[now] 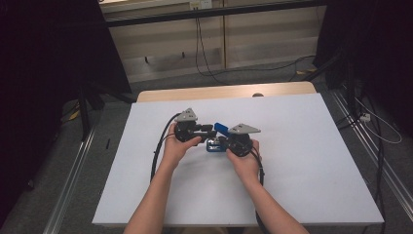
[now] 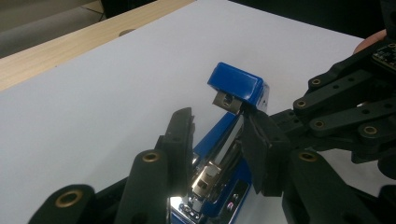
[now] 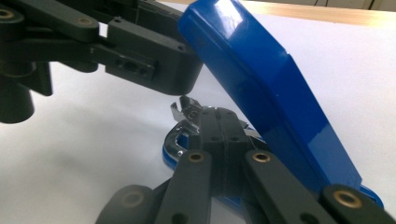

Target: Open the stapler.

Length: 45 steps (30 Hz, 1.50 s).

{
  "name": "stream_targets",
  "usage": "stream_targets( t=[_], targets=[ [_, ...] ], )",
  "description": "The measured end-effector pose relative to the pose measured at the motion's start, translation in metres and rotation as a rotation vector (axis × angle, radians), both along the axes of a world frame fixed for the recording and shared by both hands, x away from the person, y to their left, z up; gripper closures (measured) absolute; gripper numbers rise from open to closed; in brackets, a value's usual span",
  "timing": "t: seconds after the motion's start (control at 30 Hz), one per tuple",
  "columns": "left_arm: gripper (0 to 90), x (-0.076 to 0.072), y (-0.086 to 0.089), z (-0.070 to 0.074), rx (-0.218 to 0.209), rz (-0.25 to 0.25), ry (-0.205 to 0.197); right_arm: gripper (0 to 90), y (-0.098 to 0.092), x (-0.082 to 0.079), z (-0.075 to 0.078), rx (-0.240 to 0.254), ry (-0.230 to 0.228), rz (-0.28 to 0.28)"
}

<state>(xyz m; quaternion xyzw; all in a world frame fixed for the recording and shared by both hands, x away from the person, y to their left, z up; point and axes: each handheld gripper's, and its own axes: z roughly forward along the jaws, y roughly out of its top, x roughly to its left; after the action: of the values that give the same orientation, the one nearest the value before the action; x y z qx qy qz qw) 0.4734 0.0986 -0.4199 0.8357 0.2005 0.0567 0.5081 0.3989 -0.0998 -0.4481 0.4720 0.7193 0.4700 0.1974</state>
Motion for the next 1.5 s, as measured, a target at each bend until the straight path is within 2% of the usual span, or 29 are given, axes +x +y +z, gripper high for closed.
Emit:
stream_targets(
  t=[0.1,0.37,0.53,0.7,0.8,0.83,0.97,1.1,1.23,1.3,1.37,1.4,1.47,1.5],
  targets=[
    [64.1,0.000,0.000,-0.001,-0.003,-0.002,0.004,90.0,0.002,0.001,0.000,0.008,-0.011,-0.012],
    [64.5,0.001,0.004,0.002,-0.014,0.000,0.007,90.0,0.006,0.005,-0.002,0.022,-0.001,-0.028],
    [65.1,0.000,0.003,0.001,-0.001,-0.008,0.007,90.0,0.010,0.008,-0.004,0.016,-0.004,-0.043],
    [65.0,0.000,0.005,0.000,-0.011,-0.010,0.014,90.0,0.011,0.009,-0.004,0.013,-0.001,-0.054],
    [64.4,0.000,0.007,-0.001,-0.017,-0.007,0.030,90.0,0.012,0.009,-0.004,0.009,-0.001,-0.057],
    [64.1,0.000,0.008,-0.001,-0.005,-0.008,0.028,90.0,0.012,0.008,-0.004,0.008,0.001,-0.057],
    [64.4,0.000,0.013,0.000,-0.025,-0.020,0.058,90.0,0.013,0.008,-0.005,0.012,0.002,-0.063],
    [70.0,0.001,0.019,-0.002,-0.014,-0.027,0.067,90.0,0.012,0.008,-0.005,0.016,-0.002,-0.069],
    [82.5,0.003,0.020,-0.011,0.009,0.014,0.077,90.0,0.012,0.007,-0.004,0.020,-0.005,-0.082],
    [85.2,0.004,0.018,-0.018,-0.001,0.048,0.086,90.0,0.013,0.007,-0.004,0.018,-0.003,-0.081],
    [88.3,0.005,0.014,-0.022,0.011,0.051,0.087,90.0,0.013,0.006,-0.004,0.017,-0.002,-0.081],
    [89.8,0.005,0.013,-0.023,-0.001,0.052,0.094,90.0,0.013,0.006,-0.004,0.017,-0.002,-0.082],
    [90.0,0.004,0.010,-0.022,0.012,0.062,0.071,90.0,0.013,0.006,-0.004,0.017,-0.006,-0.081],
    [90.0,0.004,0.009,-0.022,0.005,0.070,0.065,90.0,0.013,0.006,-0.004,0.018,-0.003,-0.080]
  ],
)
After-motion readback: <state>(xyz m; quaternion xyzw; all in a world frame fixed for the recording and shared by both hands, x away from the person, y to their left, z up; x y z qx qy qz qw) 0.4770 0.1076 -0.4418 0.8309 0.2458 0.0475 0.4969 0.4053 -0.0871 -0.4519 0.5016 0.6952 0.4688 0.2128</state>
